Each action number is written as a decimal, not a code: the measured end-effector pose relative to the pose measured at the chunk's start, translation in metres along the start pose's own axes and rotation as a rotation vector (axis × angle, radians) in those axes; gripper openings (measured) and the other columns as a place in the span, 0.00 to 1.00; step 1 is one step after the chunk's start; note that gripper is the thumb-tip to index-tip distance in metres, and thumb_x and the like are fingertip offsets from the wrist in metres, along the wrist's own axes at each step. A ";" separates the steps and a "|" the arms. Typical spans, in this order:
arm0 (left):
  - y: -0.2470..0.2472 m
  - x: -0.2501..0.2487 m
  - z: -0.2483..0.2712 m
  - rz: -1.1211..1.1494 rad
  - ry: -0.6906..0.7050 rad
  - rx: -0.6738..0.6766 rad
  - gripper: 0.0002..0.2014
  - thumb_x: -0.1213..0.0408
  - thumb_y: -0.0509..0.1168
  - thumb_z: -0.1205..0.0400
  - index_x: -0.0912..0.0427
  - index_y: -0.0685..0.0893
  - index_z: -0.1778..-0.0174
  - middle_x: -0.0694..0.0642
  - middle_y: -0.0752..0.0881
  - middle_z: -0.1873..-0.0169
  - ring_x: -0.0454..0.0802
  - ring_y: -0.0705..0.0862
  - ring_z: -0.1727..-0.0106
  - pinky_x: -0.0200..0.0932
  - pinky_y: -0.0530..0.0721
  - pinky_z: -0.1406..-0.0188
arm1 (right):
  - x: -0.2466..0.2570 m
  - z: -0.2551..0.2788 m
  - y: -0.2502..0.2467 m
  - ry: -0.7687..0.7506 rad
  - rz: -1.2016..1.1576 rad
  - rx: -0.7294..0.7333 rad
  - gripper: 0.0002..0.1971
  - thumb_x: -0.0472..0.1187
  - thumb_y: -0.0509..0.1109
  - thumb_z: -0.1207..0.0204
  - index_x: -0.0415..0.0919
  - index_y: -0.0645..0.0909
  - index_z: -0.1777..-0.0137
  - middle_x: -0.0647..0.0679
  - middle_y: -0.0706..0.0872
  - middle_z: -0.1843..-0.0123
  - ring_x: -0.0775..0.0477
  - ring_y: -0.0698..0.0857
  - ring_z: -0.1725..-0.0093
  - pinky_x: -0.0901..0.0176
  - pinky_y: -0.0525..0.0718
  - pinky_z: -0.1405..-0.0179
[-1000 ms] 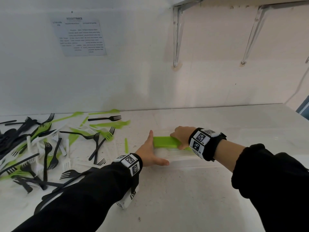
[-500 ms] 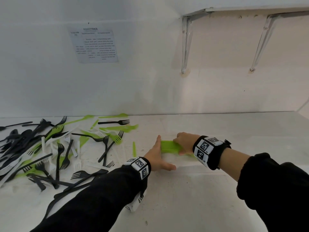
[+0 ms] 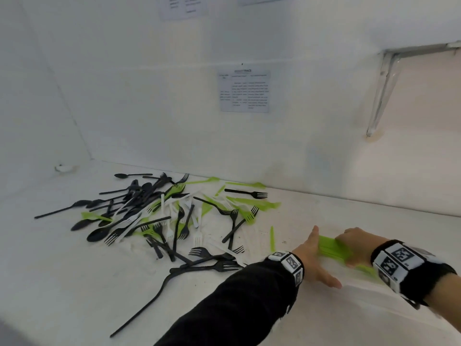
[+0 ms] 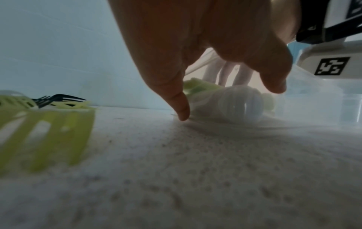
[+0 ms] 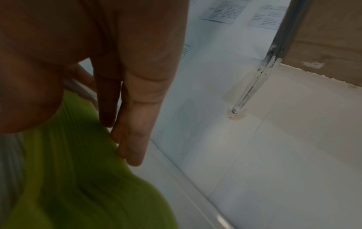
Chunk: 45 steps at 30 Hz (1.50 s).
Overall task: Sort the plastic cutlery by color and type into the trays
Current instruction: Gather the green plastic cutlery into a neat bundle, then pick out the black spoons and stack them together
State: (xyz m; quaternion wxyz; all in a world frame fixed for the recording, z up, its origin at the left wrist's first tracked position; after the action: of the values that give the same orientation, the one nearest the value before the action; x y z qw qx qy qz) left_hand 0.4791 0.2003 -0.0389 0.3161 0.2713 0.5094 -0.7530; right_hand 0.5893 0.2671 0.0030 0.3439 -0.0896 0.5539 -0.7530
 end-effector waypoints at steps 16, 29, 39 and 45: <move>-0.003 -0.001 0.017 -0.015 0.026 -0.017 0.60 0.62 0.76 0.28 0.53 0.30 0.19 0.59 0.51 0.17 0.57 0.56 0.18 0.49 0.58 0.20 | 0.008 0.008 -0.010 0.092 -0.081 -0.011 0.32 0.51 0.67 0.23 0.46 0.60 0.21 0.49 0.69 0.23 0.51 0.69 0.23 0.67 0.66 0.28; -0.028 0.004 0.050 -0.122 0.230 -0.021 0.45 0.63 0.74 0.25 0.62 0.53 0.18 0.63 0.63 0.21 0.60 0.63 0.21 0.50 0.62 0.24 | 0.016 0.004 -0.027 0.214 -0.290 -0.137 0.22 0.51 0.64 0.20 0.48 0.71 0.28 0.53 0.77 0.28 0.54 0.75 0.29 0.69 0.68 0.32; -0.204 0.145 0.126 -0.070 0.041 -0.676 0.16 0.66 0.58 0.17 0.52 0.77 0.34 0.51 0.81 0.38 0.50 0.79 0.37 0.50 0.78 0.34 | 0.180 -0.046 -0.127 -0.090 -0.511 -0.380 0.06 0.41 0.65 0.23 0.47 0.84 0.52 0.47 0.87 0.50 0.46 0.84 0.46 0.57 0.80 0.42; -0.321 0.297 0.191 -0.548 -0.645 -0.769 0.21 0.64 0.57 0.18 0.52 0.67 0.28 0.57 0.70 0.29 0.57 0.68 0.28 0.54 0.69 0.32 | 0.324 -0.107 -0.158 -0.240 -0.606 -0.342 0.12 0.37 0.62 0.22 0.42 0.86 0.46 0.46 0.87 0.44 0.46 0.83 0.42 0.60 0.79 0.41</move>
State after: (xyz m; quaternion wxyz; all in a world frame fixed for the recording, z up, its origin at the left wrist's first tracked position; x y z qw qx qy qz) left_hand 0.0271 0.0517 -0.0012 0.3247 -0.2488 0.6762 -0.6128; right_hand 0.2261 0.1736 0.0255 0.1479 -0.3936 0.5755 -0.7014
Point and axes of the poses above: each hand's wrist, its own z-axis away from the middle knuckle, its own y-axis out of the palm, x = y × z, the point moved 3 cm from there along -z, towards the middle knuckle
